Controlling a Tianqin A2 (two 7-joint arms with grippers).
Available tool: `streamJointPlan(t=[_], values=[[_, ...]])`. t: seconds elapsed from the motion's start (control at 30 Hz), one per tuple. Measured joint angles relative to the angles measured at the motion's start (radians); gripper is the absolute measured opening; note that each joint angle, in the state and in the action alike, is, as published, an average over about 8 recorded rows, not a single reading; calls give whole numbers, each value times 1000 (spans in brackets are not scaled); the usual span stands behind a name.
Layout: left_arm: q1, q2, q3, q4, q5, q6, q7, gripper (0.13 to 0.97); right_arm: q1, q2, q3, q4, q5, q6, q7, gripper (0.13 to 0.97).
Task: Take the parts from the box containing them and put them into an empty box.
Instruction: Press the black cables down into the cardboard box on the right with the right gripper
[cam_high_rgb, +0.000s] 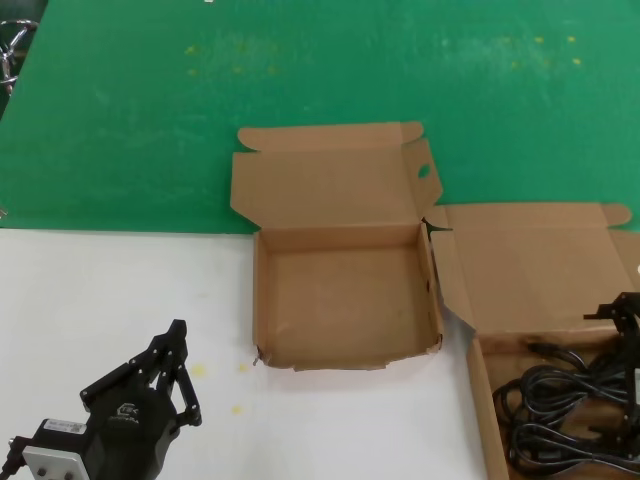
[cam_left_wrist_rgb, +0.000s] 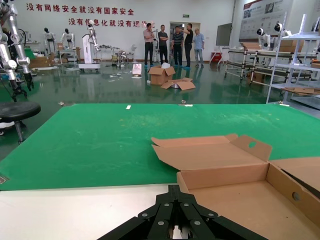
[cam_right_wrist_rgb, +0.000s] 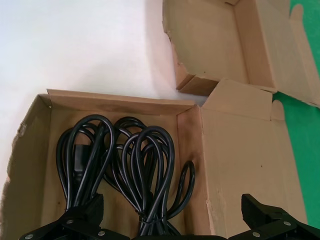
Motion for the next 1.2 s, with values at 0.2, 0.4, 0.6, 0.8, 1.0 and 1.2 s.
streamJointPlan(t=[0.2, 0.4, 0.6, 0.8, 1.0, 1.2], values=[[0, 0, 0, 0, 0, 0, 0, 134, 14, -54, 44, -52, -39, -60, -54, 963], [0, 0, 0, 0, 0, 0, 0, 134, 34, -94, 75, -96, -76, -117, -88, 952], [0, 0, 0, 0, 0, 0, 0, 134, 48, -118, 99, -122, -107, -161, -104, 904], [0, 0, 0, 0, 0, 0, 0, 134, 55, -135, 120, -141, -131, -187, -113, 831], [0, 0, 0, 0, 0, 0, 0, 134, 49, -148, 139, -153, -151, -197, -112, 766], [0, 0, 0, 0, 0, 0, 0, 134, 34, -156, 156, -147, -179, -200, -78, 669]])
